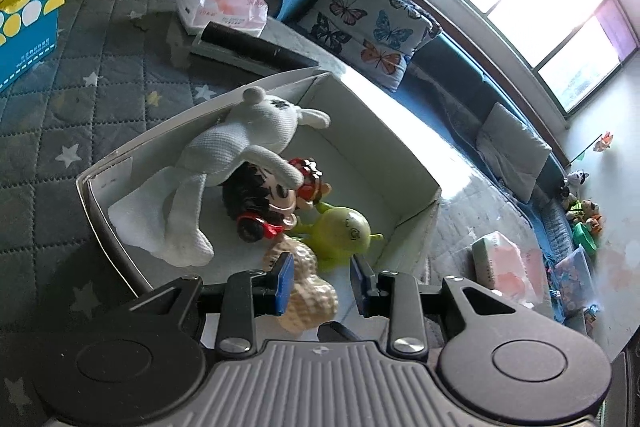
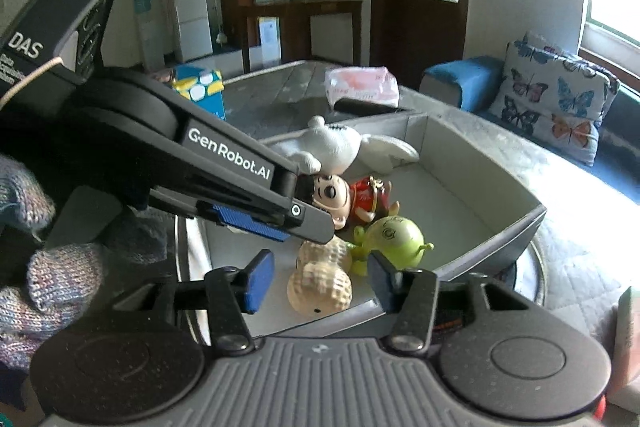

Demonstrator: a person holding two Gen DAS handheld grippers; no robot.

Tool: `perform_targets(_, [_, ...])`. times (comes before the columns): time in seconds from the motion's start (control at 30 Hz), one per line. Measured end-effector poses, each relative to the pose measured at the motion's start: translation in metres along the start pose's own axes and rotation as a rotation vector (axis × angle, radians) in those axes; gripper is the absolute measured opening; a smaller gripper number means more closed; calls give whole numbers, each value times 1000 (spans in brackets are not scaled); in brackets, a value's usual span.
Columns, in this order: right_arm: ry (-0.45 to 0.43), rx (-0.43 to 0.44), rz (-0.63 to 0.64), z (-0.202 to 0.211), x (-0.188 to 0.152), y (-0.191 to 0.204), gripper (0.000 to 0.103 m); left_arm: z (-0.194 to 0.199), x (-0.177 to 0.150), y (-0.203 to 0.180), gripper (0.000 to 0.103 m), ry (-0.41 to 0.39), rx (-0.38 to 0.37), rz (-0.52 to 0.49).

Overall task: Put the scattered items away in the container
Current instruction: 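Open the left gripper to release the peanut toy in the box, then move the left gripper toward the red ball toy on the table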

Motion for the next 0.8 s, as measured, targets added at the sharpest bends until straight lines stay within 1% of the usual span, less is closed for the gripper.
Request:
perform_targets(0.1, [-40, -7, -8, 13, 0, 1, 61, 6, -2, -7, 34, -13, -12, -9])
perform_targets(0.23, [-82, -13, -26, 29, -2, 1, 69, 13, -7, -17, 34, -22, -34, -22])
perform_targets(0.27, [-92, -21, -30, 34, -3, 0, 70, 14, -8, -19, 34, -24, -36, -28])
perform_targets(0.33, [-104, -31, -38, 41, -6, -2, 71, 17, -11, -25, 34, -31, -37, -45])
perform_targets(0.43, [-117, -46, -53, 52, -12, -5, 76, 20, -16, -33, 34, -31, -54, -58])
perform_targets(0.8, [-150, -115, -110, 88, -37, -18, 77, 30, -38, -65, 34, -27, -100, -137])
Point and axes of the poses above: each gripper's, at about its wrist camera, not at the fingertips, and z roughly against the way its jaws point, y to its left, x to its top, the point moved 1 cm from there along -z, roughly the way its jaws point, and after that the axes turned 6 degrees about -y, right-handed, at the moved point
